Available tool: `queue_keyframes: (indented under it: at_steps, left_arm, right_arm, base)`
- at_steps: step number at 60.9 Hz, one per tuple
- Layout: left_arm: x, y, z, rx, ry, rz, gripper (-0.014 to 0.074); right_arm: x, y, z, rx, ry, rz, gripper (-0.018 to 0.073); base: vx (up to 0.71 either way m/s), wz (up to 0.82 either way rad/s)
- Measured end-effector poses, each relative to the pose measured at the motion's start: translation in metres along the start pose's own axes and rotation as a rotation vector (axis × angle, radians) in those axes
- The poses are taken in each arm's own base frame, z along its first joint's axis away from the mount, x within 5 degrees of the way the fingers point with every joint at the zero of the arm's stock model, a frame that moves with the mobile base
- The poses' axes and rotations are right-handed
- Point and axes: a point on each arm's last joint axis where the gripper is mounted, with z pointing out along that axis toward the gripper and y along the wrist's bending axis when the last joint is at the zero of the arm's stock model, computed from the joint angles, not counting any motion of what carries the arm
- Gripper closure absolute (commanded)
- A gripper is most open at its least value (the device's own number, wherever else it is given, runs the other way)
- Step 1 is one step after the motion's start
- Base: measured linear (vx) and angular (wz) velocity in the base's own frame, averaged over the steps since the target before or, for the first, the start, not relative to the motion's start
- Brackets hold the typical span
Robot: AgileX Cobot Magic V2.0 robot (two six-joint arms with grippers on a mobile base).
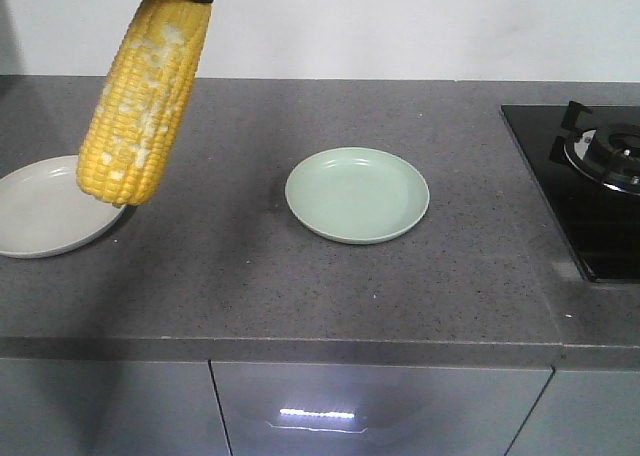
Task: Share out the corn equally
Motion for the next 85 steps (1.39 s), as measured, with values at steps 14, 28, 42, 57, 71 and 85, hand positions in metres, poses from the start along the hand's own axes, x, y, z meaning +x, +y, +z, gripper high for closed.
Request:
queue_keyframes:
  at_steps: [14, 28, 42, 57, 71, 85]
  left_arm:
    - [0.0000, 0.0000, 0.0000, 0.000, 0.000, 0.000, 0.0603]
    - [0.0000, 0.0000, 0.0000, 0.000, 0.000, 0.000, 0.0603]
    - [0.0000, 0.0000, 0.0000, 0.000, 0.000, 0.000, 0.0603]
    - [0.0000, 0.0000, 0.0000, 0.000, 0.000, 0.000, 0.0603]
    - [0.0000, 0.0000, 0.0000, 0.000, 0.000, 0.000, 0.0603]
    - [0.0000, 0.0000, 0.0000, 0.000, 0.000, 0.000, 0.0603]
  right_arm:
    - [0.0000, 0.0000, 0.0000, 0.000, 0.000, 0.000, 0.0561]
    - [0.0000, 0.0000, 0.0000, 0.000, 0.000, 0.000, 0.0561]
    - [0.0000, 0.0000, 0.0000, 0.000, 0.000, 0.000, 0.0561]
    - [0.0000, 0.0000, 0.0000, 0.000, 0.000, 0.000, 0.0561]
    - [0.0000, 0.0000, 0.0000, 0.000, 0.000, 0.000, 0.0561]
    - [0.0000, 0.0000, 0.0000, 0.000, 0.000, 0.000, 0.0561]
  base:
    - [0.07, 0.01]
    - [0.07, 0.01]
    - [0.06, 0.00]
    - [0.06, -0.01]
    - [0.04, 0.00]
    - [0.04, -0.01]
